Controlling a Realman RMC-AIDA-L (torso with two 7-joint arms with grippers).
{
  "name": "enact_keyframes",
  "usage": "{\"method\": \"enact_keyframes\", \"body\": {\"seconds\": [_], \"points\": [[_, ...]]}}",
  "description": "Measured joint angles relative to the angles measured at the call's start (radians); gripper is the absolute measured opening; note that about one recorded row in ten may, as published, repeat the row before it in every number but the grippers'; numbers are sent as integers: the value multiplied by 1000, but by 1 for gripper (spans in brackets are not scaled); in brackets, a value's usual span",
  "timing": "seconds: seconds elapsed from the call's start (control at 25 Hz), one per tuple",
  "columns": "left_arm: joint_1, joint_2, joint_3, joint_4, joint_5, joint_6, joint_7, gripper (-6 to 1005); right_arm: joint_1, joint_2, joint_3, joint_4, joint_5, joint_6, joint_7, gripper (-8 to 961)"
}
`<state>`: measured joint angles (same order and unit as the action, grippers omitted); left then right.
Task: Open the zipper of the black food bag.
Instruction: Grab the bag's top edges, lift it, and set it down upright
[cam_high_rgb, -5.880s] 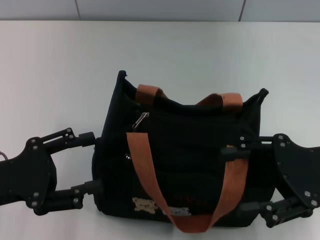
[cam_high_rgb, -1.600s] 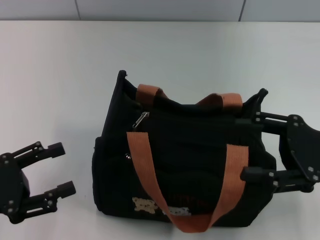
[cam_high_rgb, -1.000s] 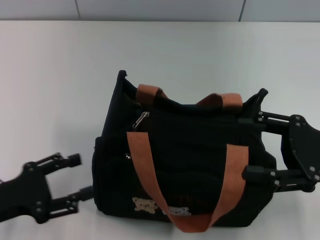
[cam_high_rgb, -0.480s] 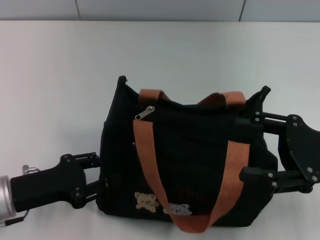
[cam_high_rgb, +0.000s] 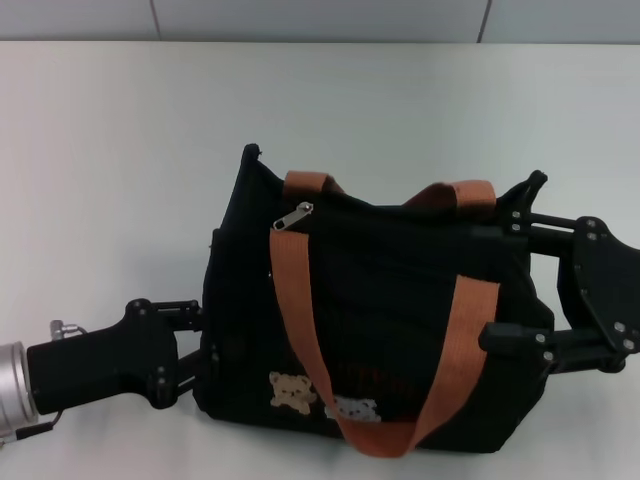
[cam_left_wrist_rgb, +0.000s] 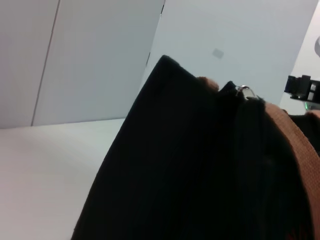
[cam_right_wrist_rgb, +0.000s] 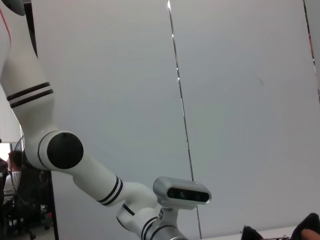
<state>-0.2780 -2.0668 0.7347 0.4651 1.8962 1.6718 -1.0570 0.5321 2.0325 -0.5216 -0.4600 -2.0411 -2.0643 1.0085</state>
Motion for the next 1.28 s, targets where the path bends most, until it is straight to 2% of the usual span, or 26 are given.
{"method": "enact_keyframes", "body": {"seconds": [0.52, 0.6, 0.64, 0.76, 0.84, 0.88, 0.92, 1.0, 1.04, 1.2, 1.28], "points": [[-31, -3, -9, -4, -58, -38, 53, 264, 32, -3, 0, 0, 1, 2, 3, 808], [-36, -3, -21, -4, -63, -42, 58, 164, 32, -3, 1, 0, 1, 2, 4, 808], [-42, -2, -49, -7, -64, -48, 64, 114, 32, -3, 1, 0, 1, 3, 5, 808], [-46, -2, -84, -9, -64, -53, 75, 110, 32, -3, 3, 0, 1, 3, 7, 808], [-50, 0, -155, -11, -64, -61, 91, 108, 32, -2, 7, 0, 2, 3, 7, 808], [-50, 0, -155, -11, -64, -61, 91, 108, 32, -2, 7, 0, 2, 3, 7, 808], [-51, 1, -207, -11, -64, -64, 101, 107, 31, -2, 11, 0, 2, 4, 8, 808], [-51, 3, -235, -11, -65, -65, 105, 107, 30, -2, 12, 0, 2, 4, 8, 808], [-51, 8, -278, -10, -65, -62, 108, 107, 31, -2, 12, 3, 3, 8, 10, 808], [-50, 20, -325, -3, -68, -32, 109, 106, 31, 2, 13, 6, 5, 13, 14, 808], [-49, 38, -359, 10, -74, 15, 112, 105, 31, 5, 15, 7, 24, 29, 35, 808]]}}
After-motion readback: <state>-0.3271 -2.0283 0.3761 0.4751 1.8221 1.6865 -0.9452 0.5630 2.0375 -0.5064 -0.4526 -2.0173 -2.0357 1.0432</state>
